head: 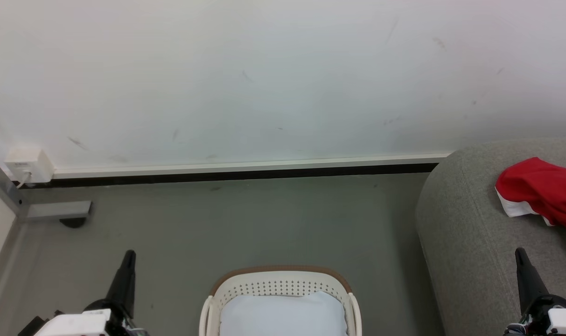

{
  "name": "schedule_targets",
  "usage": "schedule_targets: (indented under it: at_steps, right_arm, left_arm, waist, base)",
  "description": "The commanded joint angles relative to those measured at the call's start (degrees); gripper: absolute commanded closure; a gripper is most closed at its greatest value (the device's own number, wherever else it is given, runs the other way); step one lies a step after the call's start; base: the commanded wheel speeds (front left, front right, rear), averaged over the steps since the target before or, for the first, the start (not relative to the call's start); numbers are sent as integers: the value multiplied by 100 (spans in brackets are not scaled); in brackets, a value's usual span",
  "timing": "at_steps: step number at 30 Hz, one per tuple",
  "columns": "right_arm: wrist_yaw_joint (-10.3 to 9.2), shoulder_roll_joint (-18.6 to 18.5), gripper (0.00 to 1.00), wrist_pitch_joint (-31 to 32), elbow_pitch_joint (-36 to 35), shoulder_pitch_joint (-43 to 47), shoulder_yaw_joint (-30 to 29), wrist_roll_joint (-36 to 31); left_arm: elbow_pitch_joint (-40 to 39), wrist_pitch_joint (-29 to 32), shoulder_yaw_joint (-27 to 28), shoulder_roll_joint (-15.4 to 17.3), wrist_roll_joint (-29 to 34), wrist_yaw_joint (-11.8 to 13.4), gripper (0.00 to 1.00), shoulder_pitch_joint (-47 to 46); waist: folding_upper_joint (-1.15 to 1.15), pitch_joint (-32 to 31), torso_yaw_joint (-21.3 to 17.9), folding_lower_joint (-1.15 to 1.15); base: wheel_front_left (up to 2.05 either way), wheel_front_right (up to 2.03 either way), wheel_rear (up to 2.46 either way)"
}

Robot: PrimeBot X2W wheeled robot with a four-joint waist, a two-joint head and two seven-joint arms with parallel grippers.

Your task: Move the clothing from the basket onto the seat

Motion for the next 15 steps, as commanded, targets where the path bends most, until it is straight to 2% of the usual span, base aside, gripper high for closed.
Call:
schedule_targets:
  at_steps: [1,15]
  right_arm:
    - [-12,5,100,23,15,-68,-23,-33]
    - [-12,9,100,25,15,-69,-32,-37]
  left_arm:
    - [2,19,7,10,-78,-12,100,-49]
    - [1,19,8,11,-78,-12,100,-49]
  waist:
    - [0,0,0,0]
    - [0,0,0,0]
  base:
    - [0,0,0]
    - [0,0,0]
